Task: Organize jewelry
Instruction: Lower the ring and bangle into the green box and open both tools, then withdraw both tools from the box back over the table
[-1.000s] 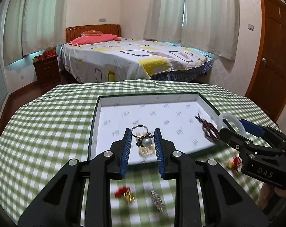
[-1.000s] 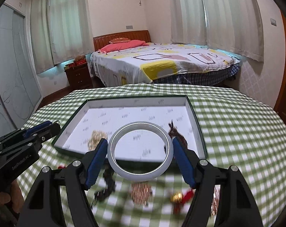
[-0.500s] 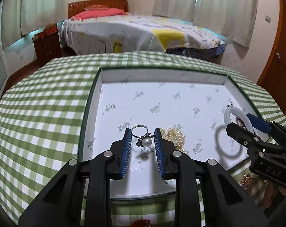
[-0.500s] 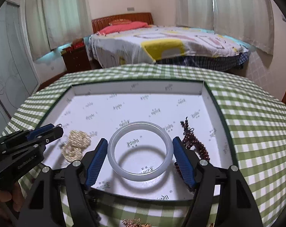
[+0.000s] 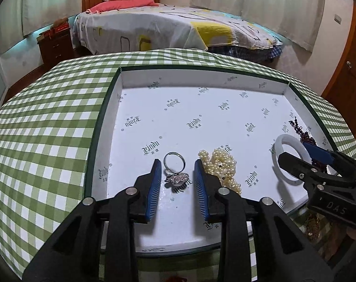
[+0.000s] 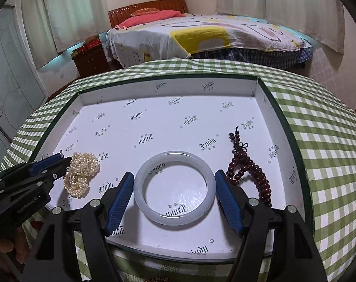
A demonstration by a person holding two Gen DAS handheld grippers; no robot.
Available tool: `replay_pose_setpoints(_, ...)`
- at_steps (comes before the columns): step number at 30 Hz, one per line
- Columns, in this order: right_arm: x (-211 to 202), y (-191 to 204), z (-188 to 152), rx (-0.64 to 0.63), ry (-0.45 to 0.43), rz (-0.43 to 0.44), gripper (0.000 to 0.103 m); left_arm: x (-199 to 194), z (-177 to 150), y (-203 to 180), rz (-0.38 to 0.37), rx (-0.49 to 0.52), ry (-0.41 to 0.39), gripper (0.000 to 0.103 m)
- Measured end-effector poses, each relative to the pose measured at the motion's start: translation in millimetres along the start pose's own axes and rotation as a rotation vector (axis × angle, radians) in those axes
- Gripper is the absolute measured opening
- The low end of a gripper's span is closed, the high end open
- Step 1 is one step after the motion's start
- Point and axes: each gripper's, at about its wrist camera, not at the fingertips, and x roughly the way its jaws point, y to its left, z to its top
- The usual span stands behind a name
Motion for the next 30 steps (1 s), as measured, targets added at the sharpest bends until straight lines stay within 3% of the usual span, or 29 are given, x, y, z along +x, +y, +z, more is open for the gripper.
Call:
replay_pose_setpoints(6,1.9,1.6,1.7,-0.01,0.006,-0.004,0.07,2.4,1.2,-7.8,0.0,0.018,0.002,0.042)
replay_pose_setpoints(15,-4.3,0.9,2.9,-0.009,-0.019,0.004,0.071,1.5,1.5,-10.3,-0.005,0.009,-0.007,0.048)
replay_pose_setpoints(18,-17.2,1.5,4.5,-0.003,-0.055,0.004,0.071,-6.5,-0.3,-13.5,0.002,0.009,-0.031,0.053)
replay_pose_setpoints(26,-57.4,1.5,-0.6,0.0,-0.147,-0.007,0.071,-50.7,-3.2,-5.7,0.025,-0.013,-0.126,0.054)
replay_pose_setpoints(30,-76.5,1.6,-12.2,0.001,-0.18,-0.018,0.071,-75.2,-10.9,-2.8,0.041,-0.024,-0.182,0.061)
